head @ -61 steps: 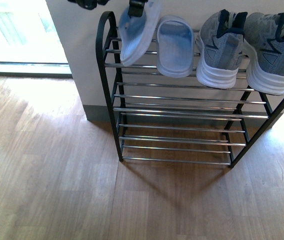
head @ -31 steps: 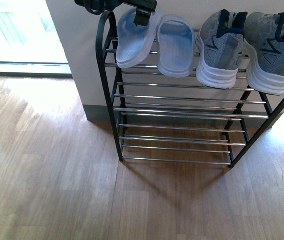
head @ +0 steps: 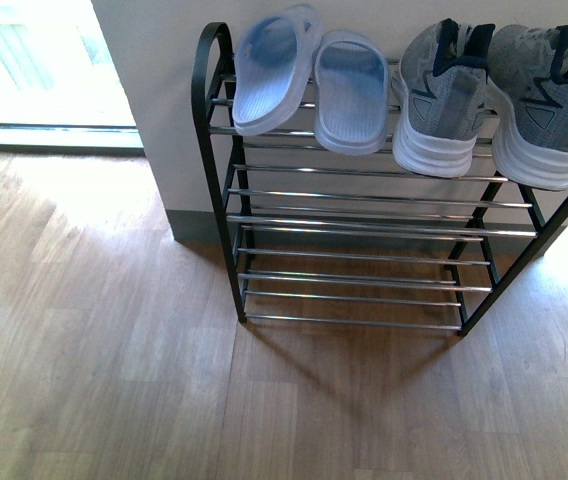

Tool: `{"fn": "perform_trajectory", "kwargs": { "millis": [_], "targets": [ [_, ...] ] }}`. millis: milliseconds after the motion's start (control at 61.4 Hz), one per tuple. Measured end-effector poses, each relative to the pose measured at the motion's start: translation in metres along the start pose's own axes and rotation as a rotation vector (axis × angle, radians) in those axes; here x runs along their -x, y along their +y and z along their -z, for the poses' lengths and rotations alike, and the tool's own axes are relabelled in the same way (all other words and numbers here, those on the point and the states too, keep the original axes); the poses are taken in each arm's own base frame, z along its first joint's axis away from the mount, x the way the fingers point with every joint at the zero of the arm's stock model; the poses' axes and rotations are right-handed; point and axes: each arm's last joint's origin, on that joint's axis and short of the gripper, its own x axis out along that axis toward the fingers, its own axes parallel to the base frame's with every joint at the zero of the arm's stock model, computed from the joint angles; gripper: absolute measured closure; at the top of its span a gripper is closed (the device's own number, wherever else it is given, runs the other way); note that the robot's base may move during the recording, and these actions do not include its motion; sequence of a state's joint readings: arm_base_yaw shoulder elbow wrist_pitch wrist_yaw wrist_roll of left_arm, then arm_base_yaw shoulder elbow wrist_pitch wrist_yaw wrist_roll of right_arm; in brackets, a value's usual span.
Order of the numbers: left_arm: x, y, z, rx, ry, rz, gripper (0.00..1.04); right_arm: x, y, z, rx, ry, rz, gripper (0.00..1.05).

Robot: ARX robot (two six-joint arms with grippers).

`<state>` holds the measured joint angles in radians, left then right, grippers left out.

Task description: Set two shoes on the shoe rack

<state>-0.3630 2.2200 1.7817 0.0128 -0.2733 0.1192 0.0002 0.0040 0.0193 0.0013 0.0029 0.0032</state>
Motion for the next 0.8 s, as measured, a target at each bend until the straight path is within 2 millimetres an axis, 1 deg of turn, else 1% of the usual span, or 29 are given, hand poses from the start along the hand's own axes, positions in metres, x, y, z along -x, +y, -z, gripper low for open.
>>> {"fn": "perform_trajectory", "kwargs": {
  "millis": [33, 49, 114, 130, 163, 212, 244, 342, 473, 554, 636, 717, 733, 782, 799],
  "targets": [
    [0.014, 0.008, -0.001, 0.025, -0.028, -0.027, 0.09, 0.000, 0.000, 0.000, 0.000, 0.000, 0.000, 0.09],
    [0.025, 0.015, -0.001, 0.039, -0.048, -0.046, 0.09, 0.000, 0.000, 0.000, 0.000, 0.000, 0.000, 0.09],
    [0.059, 0.033, -0.001, 0.080, -0.099, -0.108, 0.09, 0.000, 0.000, 0.000, 0.000, 0.000, 0.000, 0.09],
    [0.063, 0.035, -0.001, 0.087, -0.104, -0.115, 0.09, 0.000, 0.000, 0.000, 0.000, 0.000, 0.000, 0.09],
    [0.080, 0.043, 0.002, 0.105, -0.119, -0.144, 0.09, 0.000, 0.000, 0.000, 0.000, 0.000, 0.000, 0.09],
    [0.096, 0.050, 0.005, 0.119, -0.133, -0.172, 0.09, 0.000, 0.000, 0.000, 0.000, 0.000, 0.000, 0.09],
    [0.110, 0.056, 0.010, 0.134, -0.139, -0.198, 0.09, 0.000, 0.000, 0.000, 0.000, 0.000, 0.000, 0.09],
    [0.139, 0.066, 0.025, 0.154, -0.129, -0.235, 0.09, 0.000, 0.000, 0.000, 0.000, 0.000, 0.000, 0.09],
    [0.173, 0.073, 0.042, 0.191, -0.127, -0.277, 0.09, 0.000, 0.000, 0.000, 0.000, 0.000, 0.000, 0.09],
    [0.203, 0.078, 0.054, 0.248, -0.135, -0.309, 0.09, 0.000, 0.000, 0.000, 0.000, 0.000, 0.000, 0.09],
    [0.220, 0.081, 0.065, 0.305, -0.151, -0.315, 0.09, 0.000, 0.000, 0.000, 0.000, 0.000, 0.000, 0.09],
    [0.226, 0.082, 0.068, 0.339, -0.163, -0.314, 0.09, 0.000, 0.000, 0.000, 0.000, 0.000, 0.000, 0.09],
    [0.226, 0.082, 0.068, 0.338, -0.172, -0.297, 0.10, 0.000, 0.000, 0.000, 0.000, 0.000, 0.000, 0.09],
    [0.227, 0.085, 0.075, 0.320, -0.282, -0.180, 0.20, 0.000, 0.000, 0.000, 0.000, 0.000, 0.000, 0.09],
    [0.228, 0.085, 0.077, 0.314, -0.299, -0.163, 0.22, 0.000, 0.000, 0.000, 0.000, 0.000, 0.000, 0.09]
  ]
}}
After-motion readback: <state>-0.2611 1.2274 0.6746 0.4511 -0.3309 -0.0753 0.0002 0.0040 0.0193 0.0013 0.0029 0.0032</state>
